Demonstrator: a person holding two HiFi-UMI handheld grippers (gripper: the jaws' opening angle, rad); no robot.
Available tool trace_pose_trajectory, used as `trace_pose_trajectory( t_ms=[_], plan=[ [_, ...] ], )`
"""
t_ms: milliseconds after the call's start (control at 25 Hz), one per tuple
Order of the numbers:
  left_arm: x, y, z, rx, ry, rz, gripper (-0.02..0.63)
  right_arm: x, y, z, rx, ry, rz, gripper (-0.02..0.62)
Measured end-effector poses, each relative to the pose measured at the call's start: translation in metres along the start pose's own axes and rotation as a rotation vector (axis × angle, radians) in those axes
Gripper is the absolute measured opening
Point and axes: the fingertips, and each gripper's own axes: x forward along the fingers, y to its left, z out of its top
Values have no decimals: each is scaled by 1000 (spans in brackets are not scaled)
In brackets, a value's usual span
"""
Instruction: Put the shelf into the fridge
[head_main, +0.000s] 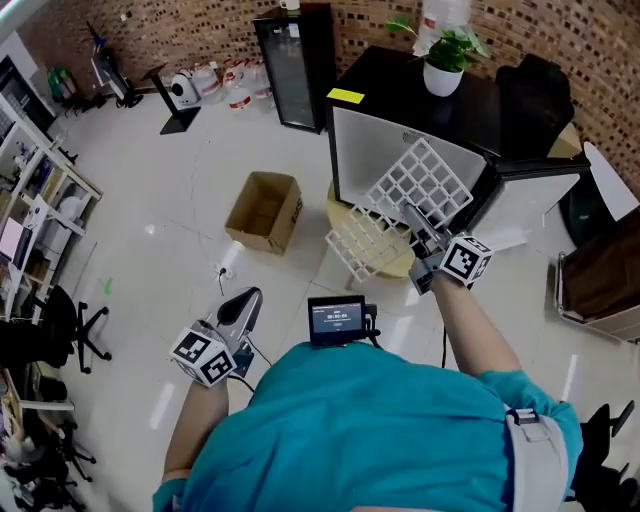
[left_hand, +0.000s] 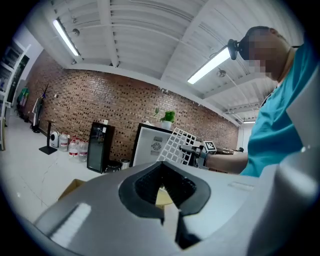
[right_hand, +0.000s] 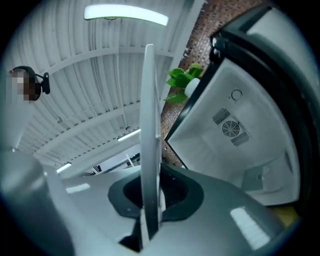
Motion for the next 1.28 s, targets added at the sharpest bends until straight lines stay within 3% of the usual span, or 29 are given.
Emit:
trace_pose_trajectory(
  t_ms=[160, 280, 320, 400, 640, 720, 800, 880, 1000, 1080, 1280],
  plan=[
    [54, 53, 21, -20, 35, 28, 3, 73, -21, 26, 79, -53, 165, 26],
    [71, 71, 27, -41, 51, -4, 3, 81, -62, 18, 166, -62, 10, 26],
    [76, 75, 25, -35, 56, -24, 3, 81, -66, 16, 170, -67, -2, 26],
    [88, 84, 11, -43, 65, -59, 3, 83, -61, 15, 138, -89, 50, 28],
    [114, 123, -2, -67, 91, -180, 3, 89, -67, 7, 93, -162, 46, 26],
    [112, 134, -3, -75, 105, -212, 3, 87, -69, 3, 86, -192, 7, 28],
    [112, 147, -6, -81, 117, -249, 3, 69, -86, -5, 141, -258, -100, 28],
    [119, 160, -4, -70, 124, -312, 3, 38, -120, -18, 259, -347, -317, 26],
    [122, 189, 8, -86, 151, -382, 3, 5, -146, -28, 335, -468, -594, 26],
    [119, 204, 17, -83, 172, -413, 3, 3, -148, -25, 350, -561, -613, 26],
    [121, 208, 17, -63, 188, -431, 3, 12, -149, -19, 504, -797, -440, 26]
  ],
)
